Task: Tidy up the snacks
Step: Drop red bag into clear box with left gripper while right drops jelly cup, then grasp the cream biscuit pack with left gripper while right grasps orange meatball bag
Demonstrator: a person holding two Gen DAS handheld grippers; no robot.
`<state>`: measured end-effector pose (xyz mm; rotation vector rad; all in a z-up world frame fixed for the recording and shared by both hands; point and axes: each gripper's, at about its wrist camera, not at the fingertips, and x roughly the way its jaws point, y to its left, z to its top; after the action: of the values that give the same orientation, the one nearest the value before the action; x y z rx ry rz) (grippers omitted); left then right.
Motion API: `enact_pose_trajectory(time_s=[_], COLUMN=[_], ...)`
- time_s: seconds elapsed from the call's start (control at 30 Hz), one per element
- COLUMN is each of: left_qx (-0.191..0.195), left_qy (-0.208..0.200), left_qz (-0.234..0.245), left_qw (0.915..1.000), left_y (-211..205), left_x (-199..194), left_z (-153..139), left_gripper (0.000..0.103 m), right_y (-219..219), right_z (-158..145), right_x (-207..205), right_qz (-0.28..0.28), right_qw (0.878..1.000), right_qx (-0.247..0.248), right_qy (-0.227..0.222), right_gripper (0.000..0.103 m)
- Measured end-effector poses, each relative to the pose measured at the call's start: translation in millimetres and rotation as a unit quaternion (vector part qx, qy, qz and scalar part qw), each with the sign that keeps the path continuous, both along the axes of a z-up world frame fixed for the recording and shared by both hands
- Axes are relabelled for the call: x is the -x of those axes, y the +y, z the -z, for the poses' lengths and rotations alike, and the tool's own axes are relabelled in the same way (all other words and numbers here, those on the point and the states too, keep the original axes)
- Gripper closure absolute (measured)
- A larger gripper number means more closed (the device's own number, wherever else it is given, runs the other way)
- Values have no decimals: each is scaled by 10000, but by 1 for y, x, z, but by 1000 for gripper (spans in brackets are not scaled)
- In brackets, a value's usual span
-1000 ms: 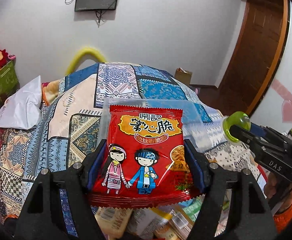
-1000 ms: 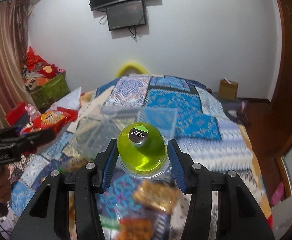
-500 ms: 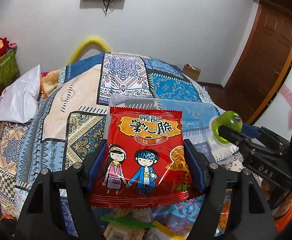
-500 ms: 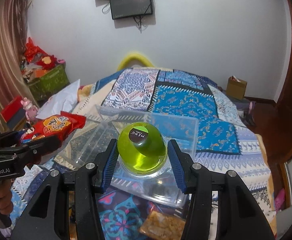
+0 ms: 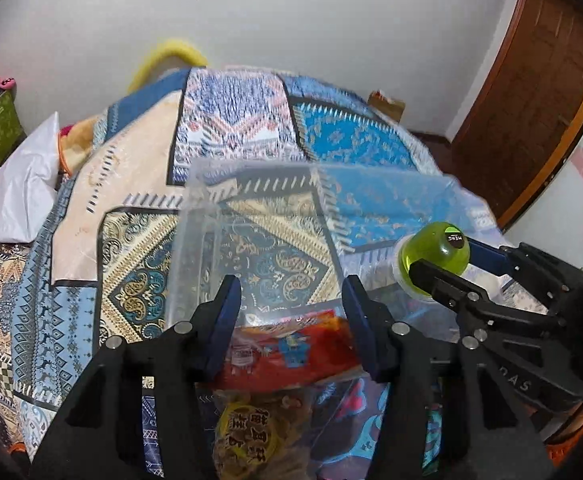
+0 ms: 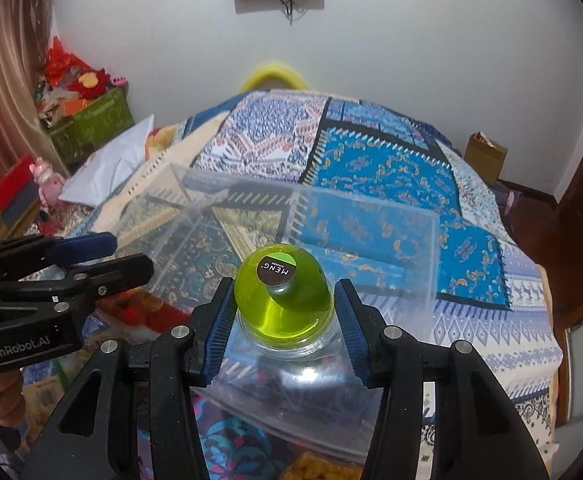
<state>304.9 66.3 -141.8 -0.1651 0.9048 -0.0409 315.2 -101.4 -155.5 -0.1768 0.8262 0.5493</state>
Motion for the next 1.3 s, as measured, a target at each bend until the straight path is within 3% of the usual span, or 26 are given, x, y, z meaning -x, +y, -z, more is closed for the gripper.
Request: enact_pose_trajectory(time_s=[0.3,0.4,0.7,0.97,1.13,1.3], left_qx=[40,109,-31,-169,-243,-220], left_qy=[-52,-108,-297,-634,-768,-727], left_qz=[-103,-149,-138,-44,-14,-22], left_qw=[9999,9998,9995,9978,9967,9971], left_y=[5,9,11,5,0,2], left_x=[4,8,35,85,121,156], left_z=[2,-3,-28,-60,-70,-65], left_gripper=[46,43,42,32,27,26], right_y=[8,11,3,-13,-24,-32], right_z=[22,22,-12,-49,-65,-61], right_x=[-3,2,18,63,92,114], right_qz=[-167,-208,-207,-194,-159,-101], right_qw=[9986,9984,9993,9983,9978,9979], right_qx=[326,445,315,263,62,121], right_qy=[379,271,5,-473,-646,-626], right_gripper=[56,56,56,56,37,36])
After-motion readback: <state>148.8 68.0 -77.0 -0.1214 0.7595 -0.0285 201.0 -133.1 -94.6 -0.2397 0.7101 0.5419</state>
